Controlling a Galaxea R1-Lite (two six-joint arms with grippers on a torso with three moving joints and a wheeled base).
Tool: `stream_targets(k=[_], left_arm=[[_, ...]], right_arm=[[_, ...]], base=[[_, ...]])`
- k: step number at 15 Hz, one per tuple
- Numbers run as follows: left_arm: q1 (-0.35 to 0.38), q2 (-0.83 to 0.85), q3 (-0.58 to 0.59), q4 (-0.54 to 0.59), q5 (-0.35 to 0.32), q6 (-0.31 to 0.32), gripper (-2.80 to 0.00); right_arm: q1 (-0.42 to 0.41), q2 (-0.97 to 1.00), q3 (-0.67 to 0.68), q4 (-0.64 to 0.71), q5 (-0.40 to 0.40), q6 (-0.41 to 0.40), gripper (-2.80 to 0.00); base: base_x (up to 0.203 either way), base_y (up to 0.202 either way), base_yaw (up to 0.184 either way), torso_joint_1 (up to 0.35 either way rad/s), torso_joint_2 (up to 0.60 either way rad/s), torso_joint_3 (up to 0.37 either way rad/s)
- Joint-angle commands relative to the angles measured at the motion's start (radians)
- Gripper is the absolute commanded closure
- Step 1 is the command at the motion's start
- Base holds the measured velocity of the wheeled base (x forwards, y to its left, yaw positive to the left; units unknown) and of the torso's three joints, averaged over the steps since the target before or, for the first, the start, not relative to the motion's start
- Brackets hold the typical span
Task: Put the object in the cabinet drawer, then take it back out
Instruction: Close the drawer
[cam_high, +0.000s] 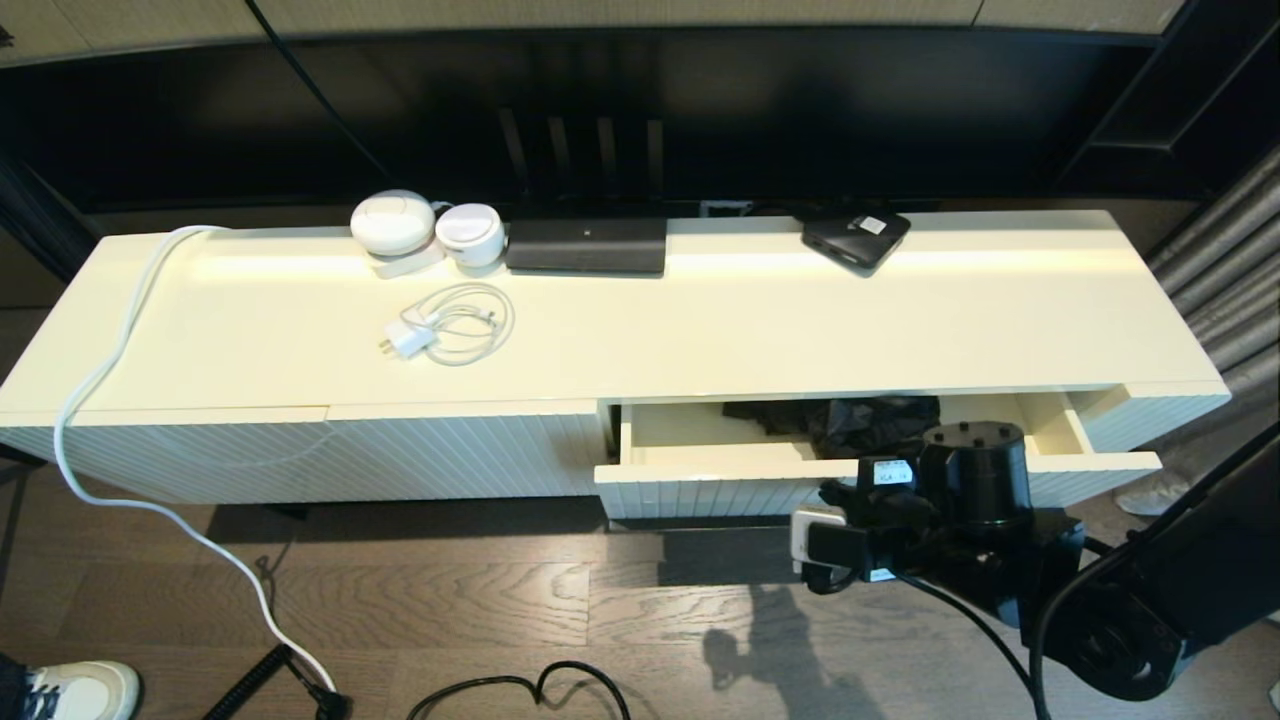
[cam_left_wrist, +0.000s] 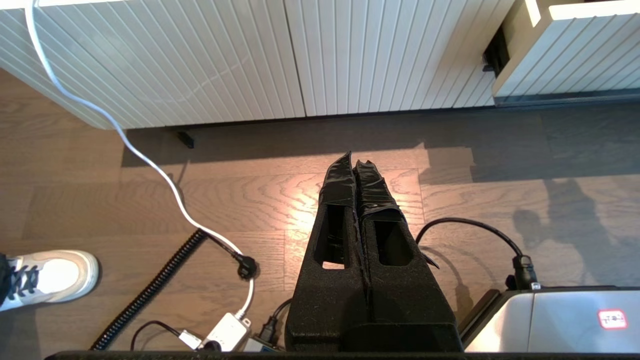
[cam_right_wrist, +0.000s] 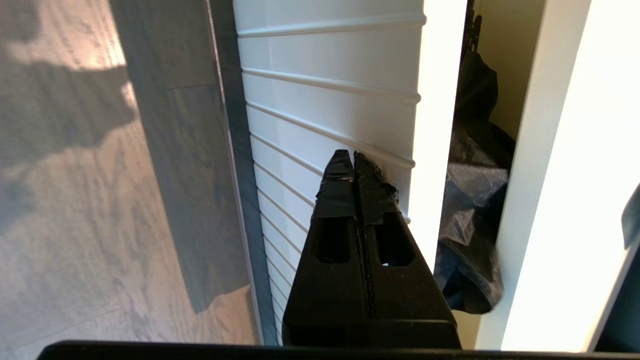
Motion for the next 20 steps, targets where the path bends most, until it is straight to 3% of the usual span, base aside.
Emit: stream_targets(k=[1, 20], left_arm=[[0.0, -0.002, 0.0, 0.0, 0.0, 0.0, 0.0], [0.0, -0.002, 0.0, 0.0, 0.0, 0.0, 0.0]], right_arm=[[-0.006, 0.004, -0.016, -0.005, -0.003, -0.008, 0.0], [-0.017, 0.077, -0.215, -0.006, -0.002, -0.015, 0.0]], base=[[0.0, 0.0, 0.0, 0.0, 0.0, 0.0], [0.0, 0.0, 0.0, 0.0, 0.0, 0.0]])
